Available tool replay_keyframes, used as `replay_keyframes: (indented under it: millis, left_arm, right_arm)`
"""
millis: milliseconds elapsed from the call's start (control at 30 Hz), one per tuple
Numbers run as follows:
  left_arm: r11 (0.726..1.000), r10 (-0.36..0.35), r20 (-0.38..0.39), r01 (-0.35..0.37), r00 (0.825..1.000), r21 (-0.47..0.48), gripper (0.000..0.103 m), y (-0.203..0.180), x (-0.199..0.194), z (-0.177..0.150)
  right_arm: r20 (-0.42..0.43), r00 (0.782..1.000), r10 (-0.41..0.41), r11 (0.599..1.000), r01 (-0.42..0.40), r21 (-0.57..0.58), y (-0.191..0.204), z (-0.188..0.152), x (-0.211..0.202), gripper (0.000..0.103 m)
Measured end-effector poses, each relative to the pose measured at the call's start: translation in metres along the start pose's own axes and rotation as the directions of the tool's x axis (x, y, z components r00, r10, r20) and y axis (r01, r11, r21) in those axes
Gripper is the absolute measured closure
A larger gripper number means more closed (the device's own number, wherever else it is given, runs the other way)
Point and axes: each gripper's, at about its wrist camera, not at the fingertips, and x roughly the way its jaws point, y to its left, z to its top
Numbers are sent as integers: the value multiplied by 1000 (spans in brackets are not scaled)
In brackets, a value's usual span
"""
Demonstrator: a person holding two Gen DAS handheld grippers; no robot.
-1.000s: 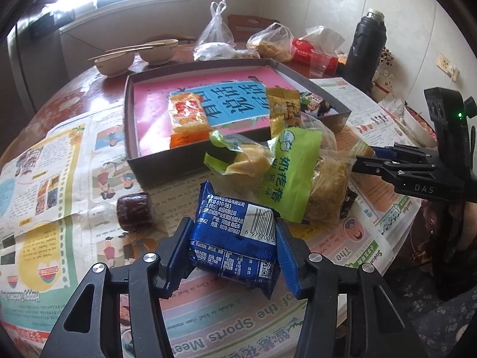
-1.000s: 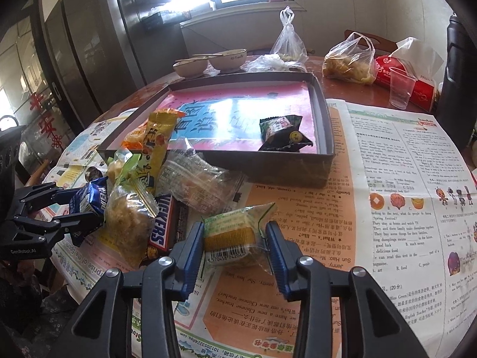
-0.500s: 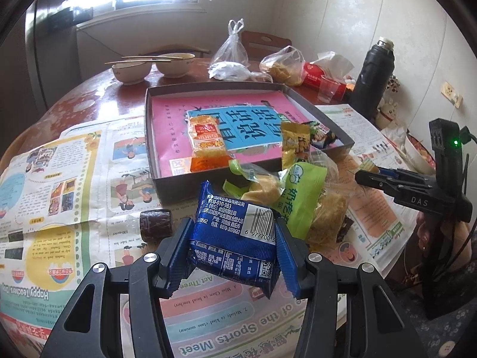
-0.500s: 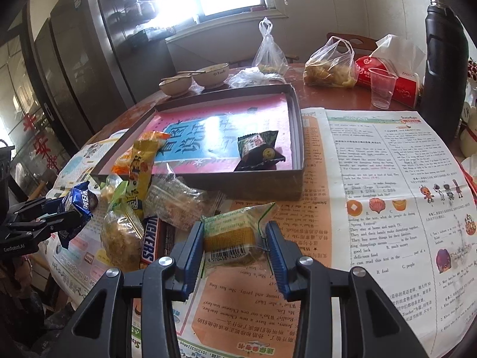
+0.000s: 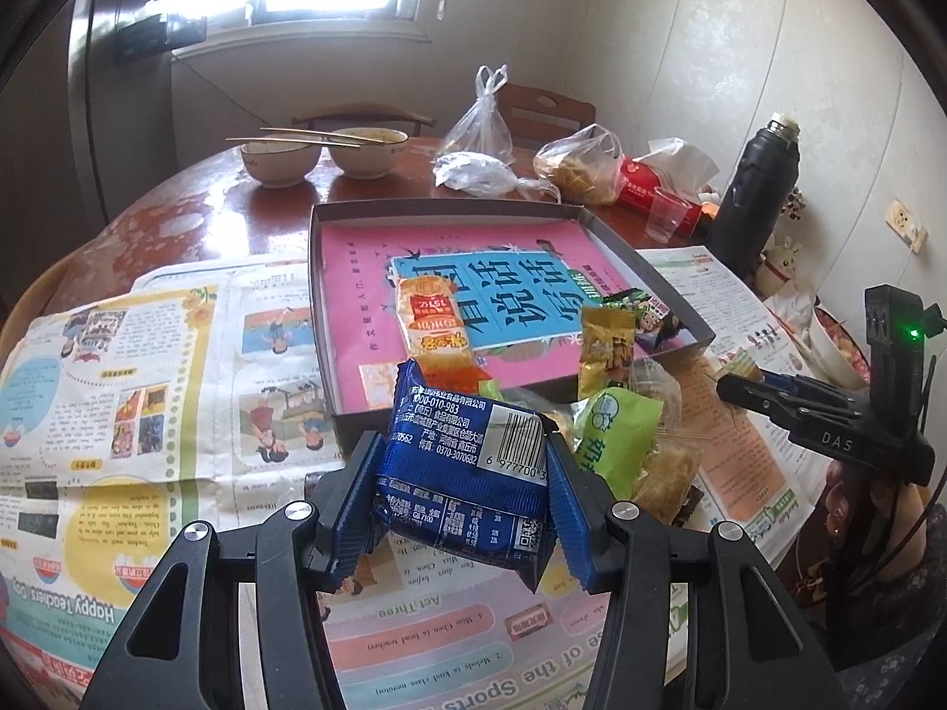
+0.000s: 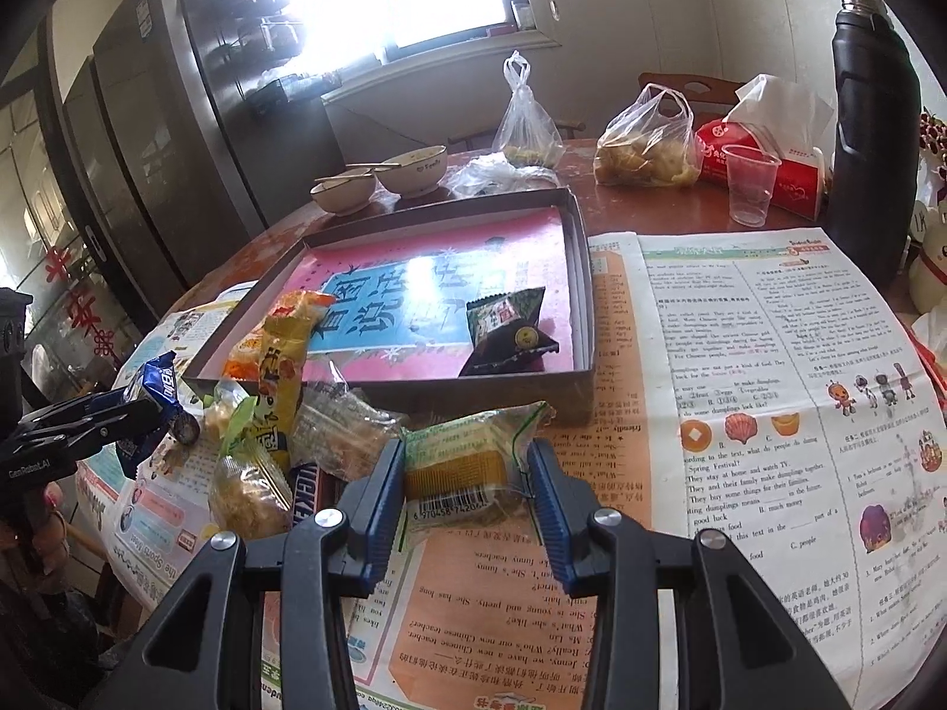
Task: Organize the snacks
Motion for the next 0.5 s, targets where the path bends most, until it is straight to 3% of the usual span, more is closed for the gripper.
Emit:
replay_keyframes:
  millis: [500]
  left_arm:
    - [1000,14,30,-14,999,4,48,-5,4,18]
  right_arm:
    - [20,1000,9,1000,-9,-15,11,17,2,61]
